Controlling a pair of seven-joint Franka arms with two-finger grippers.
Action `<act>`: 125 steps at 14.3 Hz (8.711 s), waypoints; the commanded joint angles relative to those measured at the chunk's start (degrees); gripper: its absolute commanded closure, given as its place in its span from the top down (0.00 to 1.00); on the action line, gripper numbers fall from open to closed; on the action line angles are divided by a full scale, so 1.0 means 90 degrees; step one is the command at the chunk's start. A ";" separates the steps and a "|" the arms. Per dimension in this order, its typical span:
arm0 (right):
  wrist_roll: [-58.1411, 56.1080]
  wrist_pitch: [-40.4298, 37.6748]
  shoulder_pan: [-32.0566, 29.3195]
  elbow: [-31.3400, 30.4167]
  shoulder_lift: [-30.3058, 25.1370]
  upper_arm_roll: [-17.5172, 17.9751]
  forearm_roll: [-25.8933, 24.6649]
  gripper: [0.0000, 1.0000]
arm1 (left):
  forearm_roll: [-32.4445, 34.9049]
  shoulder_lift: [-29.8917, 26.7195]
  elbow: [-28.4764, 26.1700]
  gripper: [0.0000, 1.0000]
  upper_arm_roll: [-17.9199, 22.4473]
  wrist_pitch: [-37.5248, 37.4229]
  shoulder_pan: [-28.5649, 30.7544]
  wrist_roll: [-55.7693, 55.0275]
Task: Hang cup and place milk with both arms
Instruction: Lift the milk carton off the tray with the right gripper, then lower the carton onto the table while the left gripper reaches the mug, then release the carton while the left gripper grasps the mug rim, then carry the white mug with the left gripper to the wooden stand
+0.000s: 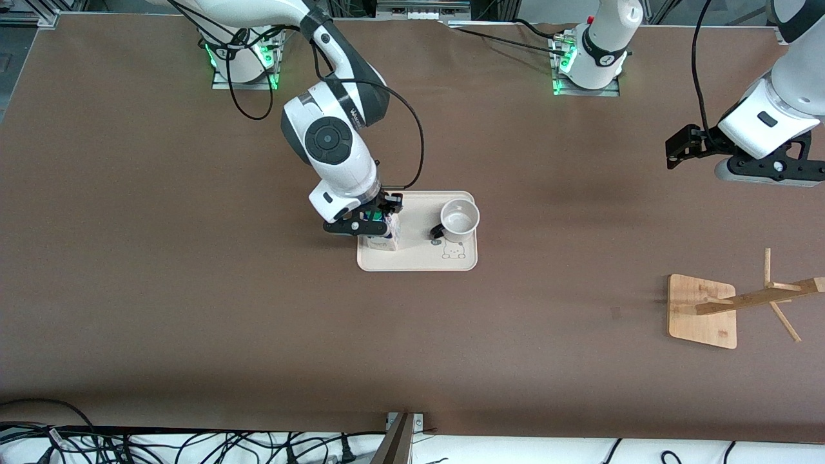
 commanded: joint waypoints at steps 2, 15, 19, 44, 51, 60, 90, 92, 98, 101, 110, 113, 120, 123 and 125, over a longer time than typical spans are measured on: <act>-0.0096 -0.0171 0.0070 0.0067 -0.0026 -0.0060 0.0094 0.46 | -0.0090 0.0064 0.0188 1.00 -0.0004 -0.0143 0.0013 -0.0019; -0.0135 -0.1762 0.0051 0.0077 -0.1353 -0.0468 -0.0013 0.46 | -0.0100 0.0064 0.0188 1.00 -0.0023 -0.0143 -0.0007 -0.0010; -0.0895 -0.2016 0.0051 0.0086 -0.1734 -0.1289 -0.0013 0.46 | -0.0100 0.0074 0.0227 1.00 -0.0024 -0.0163 -0.0017 -0.0009; -0.4891 -0.2370 -0.0633 -0.1035 -0.1598 -0.3713 0.0143 0.46 | -0.0100 0.0074 0.0237 1.00 -0.0024 -0.0260 -0.0017 -0.0019; -0.4901 -0.1608 -0.0613 -0.1875 -0.1598 -0.3693 0.0134 0.46 | -0.0109 0.0074 0.0237 1.00 -0.0091 -0.0280 -0.0046 -0.0029; -0.4969 -0.0378 -0.0604 -0.2667 -0.1549 -0.3664 0.0134 0.47 | -0.0402 0.0796 0.0530 1.00 -0.1146 -0.0768 -0.0026 0.0108; -0.5349 -0.3374 -0.0662 -0.0031 -0.2634 -0.4133 -0.0482 1.00 | 0.2225 0.4177 0.0754 0.00 -0.1400 0.2826 -0.3376 -0.3738; -0.5515 -0.3481 -0.1777 0.0095 -0.2633 -0.3222 -0.0433 1.00 | 0.2176 0.3952 0.0968 0.00 -0.1400 0.2340 -0.3337 -0.4411; -0.5594 -0.3638 -0.4460 0.0516 -0.2692 -0.0442 -0.0989 1.00 | 0.1290 0.3151 0.1954 0.00 -0.1400 0.0737 -0.1983 -0.4404; -0.5497 -0.3551 -0.4432 0.0487 -0.2702 -0.0334 -0.1038 1.00 | 0.0984 0.2946 0.2335 0.00 -0.1410 0.0230 -0.1162 -0.3822; -0.5438 -0.2994 -0.4031 0.0078 -0.2555 -0.0344 -0.1693 1.00 | 0.0389 0.2360 0.2405 0.00 -0.1381 -0.0163 0.0636 -0.2492; -0.4845 -0.2847 -0.4109 -0.0050 -0.2808 -0.0334 -0.1624 1.00 | 0.0195 0.2330 0.2415 0.00 -0.1400 -0.0163 0.1280 -0.1780; -0.4667 -0.3433 -0.4109 0.0037 -0.3210 -0.0207 -0.1556 1.00 | -0.0305 0.2457 0.2405 0.00 -0.1352 -0.0133 0.2190 -0.0459; -0.4667 -0.3210 -0.4119 0.0038 -0.3151 -0.0207 -0.1468 1.00 | -0.0363 0.2564 0.2405 0.00 -0.1361 -0.0124 0.2395 -0.0352; -0.4598 -0.3120 -0.4197 0.0047 -0.3141 -0.0226 -0.1332 1.00 | -0.0519 0.2720 0.2512 0.00 -0.1332 -0.0085 0.2425 -0.0079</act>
